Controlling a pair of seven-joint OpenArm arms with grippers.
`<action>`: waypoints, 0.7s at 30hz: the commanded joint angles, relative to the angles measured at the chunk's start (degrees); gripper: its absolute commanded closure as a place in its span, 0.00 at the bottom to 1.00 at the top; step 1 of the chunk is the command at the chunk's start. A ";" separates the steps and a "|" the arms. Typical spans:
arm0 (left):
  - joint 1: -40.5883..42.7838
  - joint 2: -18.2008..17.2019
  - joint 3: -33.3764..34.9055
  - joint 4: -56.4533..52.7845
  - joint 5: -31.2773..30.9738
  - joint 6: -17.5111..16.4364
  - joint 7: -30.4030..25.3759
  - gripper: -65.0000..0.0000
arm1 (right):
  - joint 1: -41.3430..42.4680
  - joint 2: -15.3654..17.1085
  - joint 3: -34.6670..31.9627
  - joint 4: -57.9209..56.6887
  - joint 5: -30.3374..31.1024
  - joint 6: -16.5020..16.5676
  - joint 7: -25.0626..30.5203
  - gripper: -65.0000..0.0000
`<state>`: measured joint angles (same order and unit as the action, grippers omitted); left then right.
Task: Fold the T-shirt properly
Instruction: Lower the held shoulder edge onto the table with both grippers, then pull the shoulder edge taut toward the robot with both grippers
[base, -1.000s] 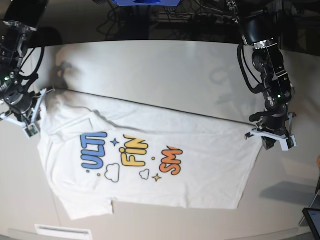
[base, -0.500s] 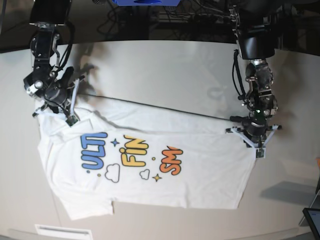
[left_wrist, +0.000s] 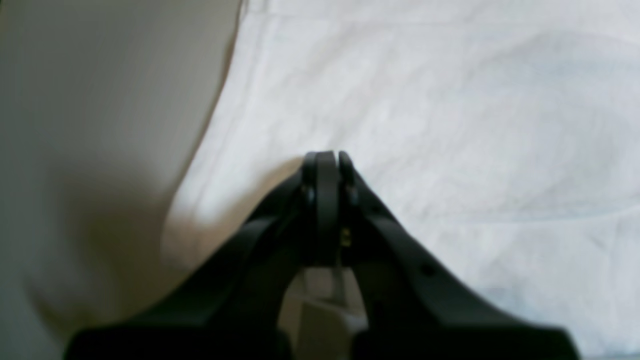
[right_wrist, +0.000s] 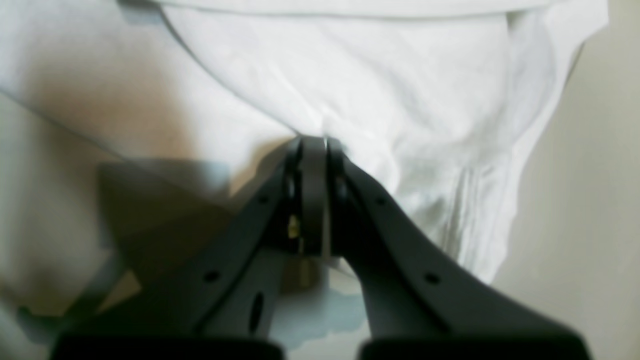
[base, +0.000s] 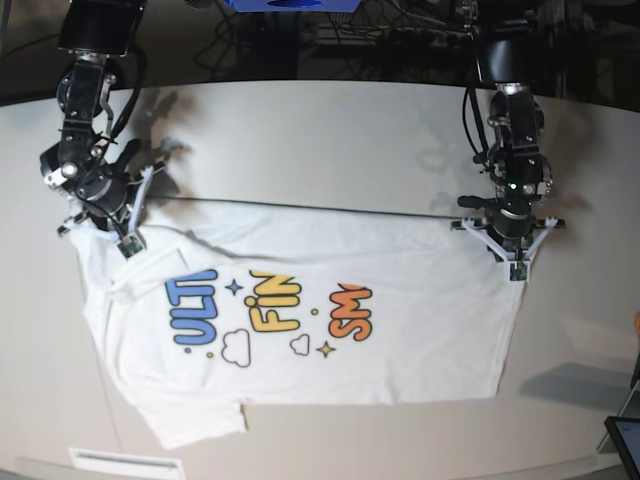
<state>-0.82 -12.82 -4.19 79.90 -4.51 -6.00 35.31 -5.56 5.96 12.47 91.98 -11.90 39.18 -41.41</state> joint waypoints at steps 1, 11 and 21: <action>1.39 -0.24 -0.08 1.73 0.07 -0.20 3.15 1.00 | -1.95 0.68 0.85 -1.04 -3.62 0.82 -7.16 0.97; 6.75 2.23 2.38 12.37 0.07 -0.11 7.28 1.00 | -6.61 1.82 2.61 1.77 -3.70 0.82 -7.52 0.97; 11.94 4.42 5.20 20.54 3.41 -0.02 10.98 1.00 | -9.51 1.74 6.21 3.53 -10.47 0.82 -7.25 0.97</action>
<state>11.49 -8.40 1.19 99.24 -1.23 -6.11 46.87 -13.02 7.68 18.52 96.62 -20.18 37.60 -41.52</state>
